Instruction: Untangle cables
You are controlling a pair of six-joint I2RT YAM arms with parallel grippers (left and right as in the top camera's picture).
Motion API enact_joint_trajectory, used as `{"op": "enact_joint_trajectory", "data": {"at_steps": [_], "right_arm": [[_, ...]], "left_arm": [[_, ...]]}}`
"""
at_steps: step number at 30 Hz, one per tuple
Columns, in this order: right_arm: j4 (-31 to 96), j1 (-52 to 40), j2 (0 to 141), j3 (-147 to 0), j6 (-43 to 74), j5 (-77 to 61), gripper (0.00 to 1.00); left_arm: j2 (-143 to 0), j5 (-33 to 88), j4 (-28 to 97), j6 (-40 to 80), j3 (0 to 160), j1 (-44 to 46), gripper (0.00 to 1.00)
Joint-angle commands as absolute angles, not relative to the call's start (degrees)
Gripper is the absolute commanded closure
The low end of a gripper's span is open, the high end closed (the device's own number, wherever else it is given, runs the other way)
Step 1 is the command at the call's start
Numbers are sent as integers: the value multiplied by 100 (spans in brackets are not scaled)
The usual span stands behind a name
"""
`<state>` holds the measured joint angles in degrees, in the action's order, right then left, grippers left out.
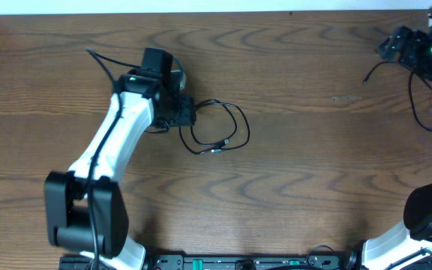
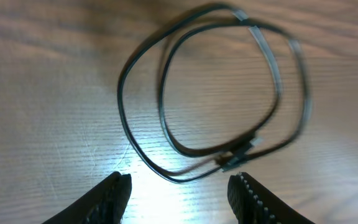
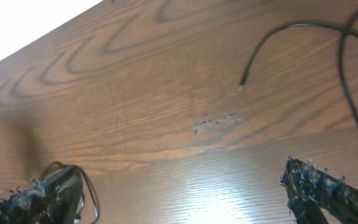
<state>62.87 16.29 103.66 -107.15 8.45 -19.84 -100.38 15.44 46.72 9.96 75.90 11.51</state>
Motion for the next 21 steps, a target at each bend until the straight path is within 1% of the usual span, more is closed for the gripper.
{"op": "enact_joint_trajectory", "data": {"at_steps": [1, 6, 16, 21], "right_arm": [[6307, 1479, 10328, -10779, 762, -1944, 1], [6335, 1297, 10328, -10779, 760, -1942, 1], [6431, 1232, 10328, -10779, 760, -1896, 1], [6445, 1232, 10328, -10779, 762, -1898, 1]], "left_arm": [[-10324, 827, 4615, 1494, 7682, 1295, 45], [-10726, 54, 4088, 1428, 7682, 1424, 46], [-11201, 84, 3391, 381, 7679, 1466, 50], [-11277, 104, 3306, -252, 7677, 1509, 51]]}}
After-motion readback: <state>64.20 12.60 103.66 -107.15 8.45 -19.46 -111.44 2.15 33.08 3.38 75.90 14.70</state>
